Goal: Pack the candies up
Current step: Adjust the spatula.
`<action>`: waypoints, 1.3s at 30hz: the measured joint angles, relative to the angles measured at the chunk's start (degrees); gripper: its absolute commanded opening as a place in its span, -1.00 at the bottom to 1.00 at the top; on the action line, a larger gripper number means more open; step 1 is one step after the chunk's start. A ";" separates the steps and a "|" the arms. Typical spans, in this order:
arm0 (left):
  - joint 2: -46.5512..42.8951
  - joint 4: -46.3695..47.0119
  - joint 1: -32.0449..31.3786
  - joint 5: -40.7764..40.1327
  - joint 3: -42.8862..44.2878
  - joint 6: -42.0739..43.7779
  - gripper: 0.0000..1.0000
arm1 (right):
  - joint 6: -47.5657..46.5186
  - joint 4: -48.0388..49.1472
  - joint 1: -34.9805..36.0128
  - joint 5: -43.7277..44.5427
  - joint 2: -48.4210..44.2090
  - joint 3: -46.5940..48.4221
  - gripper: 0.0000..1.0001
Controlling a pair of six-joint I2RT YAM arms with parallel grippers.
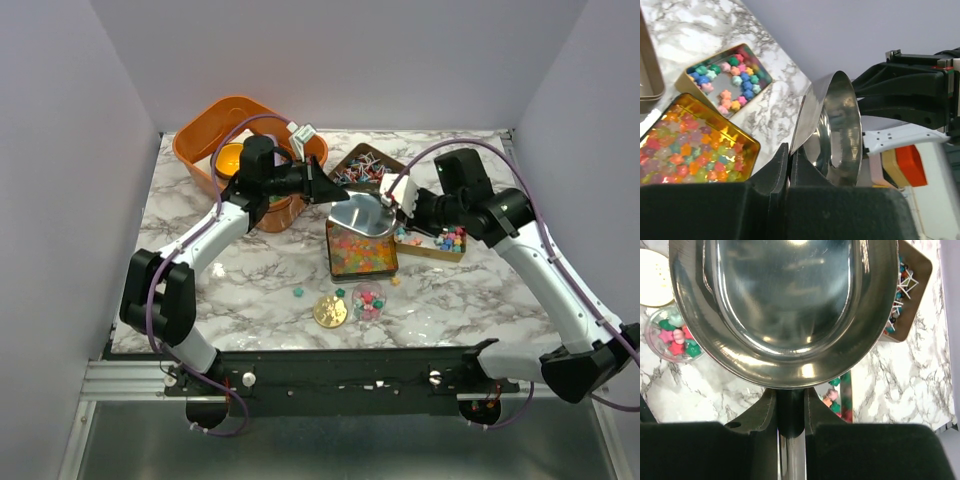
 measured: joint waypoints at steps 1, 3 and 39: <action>-0.11 1.84 0.35 1.20 -0.74 -1.60 -1.00 | 0.13 -0.04 0.00 -0.33 -0.39 0.00 -0.99; -0.11 4.50 1.09 3.45 -2.05 -4.90 -1.00 | 0.46 -0.15 0.13 -0.96 -1.11 0.00 -0.99; 4.31 13.29 5.88 9.92 -6.80 -14.36 -1.00 | 4.66 8.90 -0.04 0.20 -6.62 -12.59 0.14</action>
